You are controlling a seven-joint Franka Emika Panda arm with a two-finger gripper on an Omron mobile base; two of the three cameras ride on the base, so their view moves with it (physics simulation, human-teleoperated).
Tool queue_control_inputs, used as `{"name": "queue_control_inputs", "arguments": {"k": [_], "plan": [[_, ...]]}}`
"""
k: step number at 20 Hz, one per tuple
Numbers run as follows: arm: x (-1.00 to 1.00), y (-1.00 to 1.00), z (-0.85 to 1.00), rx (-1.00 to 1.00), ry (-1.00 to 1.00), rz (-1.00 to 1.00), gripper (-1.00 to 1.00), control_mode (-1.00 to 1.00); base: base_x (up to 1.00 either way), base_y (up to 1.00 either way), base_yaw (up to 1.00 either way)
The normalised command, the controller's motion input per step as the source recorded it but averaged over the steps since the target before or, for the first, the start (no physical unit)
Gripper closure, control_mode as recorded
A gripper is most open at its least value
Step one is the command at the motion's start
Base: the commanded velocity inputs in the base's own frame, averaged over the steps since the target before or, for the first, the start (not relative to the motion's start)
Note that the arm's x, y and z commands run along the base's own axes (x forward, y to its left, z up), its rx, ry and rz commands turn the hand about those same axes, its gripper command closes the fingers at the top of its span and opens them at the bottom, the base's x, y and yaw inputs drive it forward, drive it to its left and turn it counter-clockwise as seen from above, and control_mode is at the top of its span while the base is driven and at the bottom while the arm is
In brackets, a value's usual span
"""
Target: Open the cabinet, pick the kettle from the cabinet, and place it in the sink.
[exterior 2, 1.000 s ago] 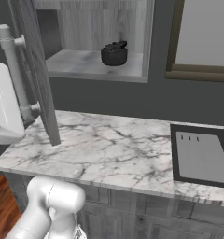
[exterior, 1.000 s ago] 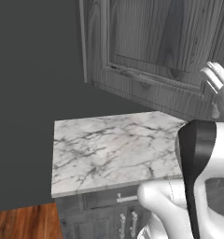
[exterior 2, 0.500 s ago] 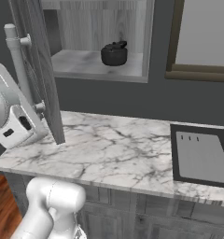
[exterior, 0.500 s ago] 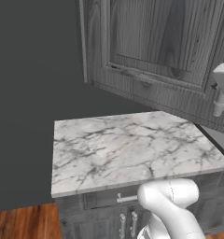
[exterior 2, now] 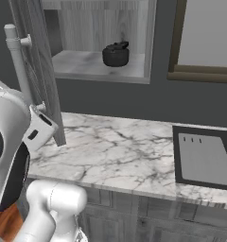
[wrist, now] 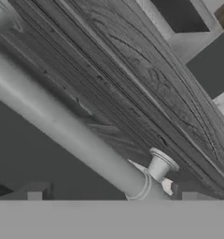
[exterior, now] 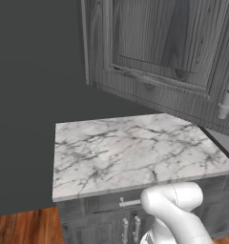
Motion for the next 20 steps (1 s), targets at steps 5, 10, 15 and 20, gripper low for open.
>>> {"name": "queue_control_inputs", "arguments": {"k": [5, 10, 15, 20], "plan": [[-0.35, -0.12, 0.22, -0.13, -0.06, 0.11, -1.00, -1.00, 0.00, 0.00, 0.00], [-0.42, -0.17, 0.16, -0.16, -0.03, 0.00, -1.00, -1.00, 0.00, 0.00, 0.00], [-0.35, -0.29, 0.06, -0.05, 0.00, -0.03, -1.00, -1.00, 0.00, 0.00, 0.00], [-0.16, -0.34, 0.03, 0.08, 0.00, -0.01, -1.00, -1.00, 0.00, 0.00, 0.00]]}}
